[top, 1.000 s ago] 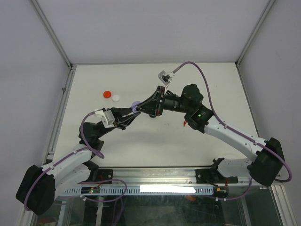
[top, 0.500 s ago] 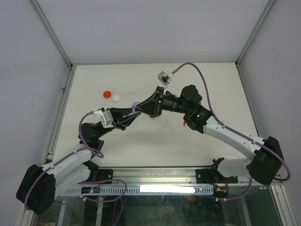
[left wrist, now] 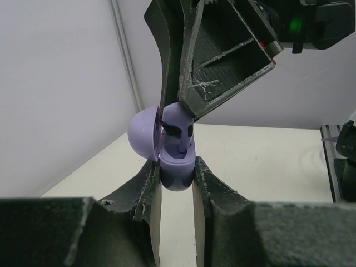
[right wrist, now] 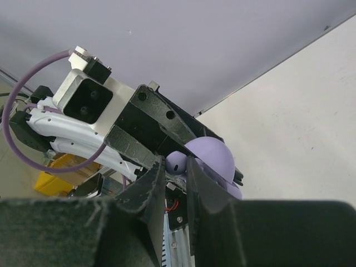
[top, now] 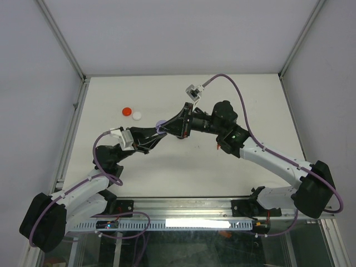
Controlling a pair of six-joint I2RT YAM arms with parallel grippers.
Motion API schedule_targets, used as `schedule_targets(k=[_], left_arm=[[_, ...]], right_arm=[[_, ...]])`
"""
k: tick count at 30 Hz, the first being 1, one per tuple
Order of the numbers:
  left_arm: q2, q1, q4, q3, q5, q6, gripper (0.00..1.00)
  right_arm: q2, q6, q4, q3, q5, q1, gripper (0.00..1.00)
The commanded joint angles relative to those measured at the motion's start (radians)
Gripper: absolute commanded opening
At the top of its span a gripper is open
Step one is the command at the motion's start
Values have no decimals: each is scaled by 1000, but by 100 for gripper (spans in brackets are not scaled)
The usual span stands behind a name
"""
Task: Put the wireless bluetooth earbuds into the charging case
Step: Place the earbud in the charging case.
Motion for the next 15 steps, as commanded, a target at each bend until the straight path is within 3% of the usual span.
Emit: schedule_targets(k=[1,10,12,15], left_arm=[[-13,-9,123,-3,-16,-19,0],[-25,-9,122,-16,-49,-18,0],[-26,-9,124,-18,-51,-19,0],[-26,-9,120,-20,-52,-20,0]], right_arm=[[-25,-1,-56,-6,36,0,12],[-50,-1,-97,-4,36,-1,12],[-51,-44,-114,-2,166,0,23],[-53,-50,-128,0,187,0,26]])
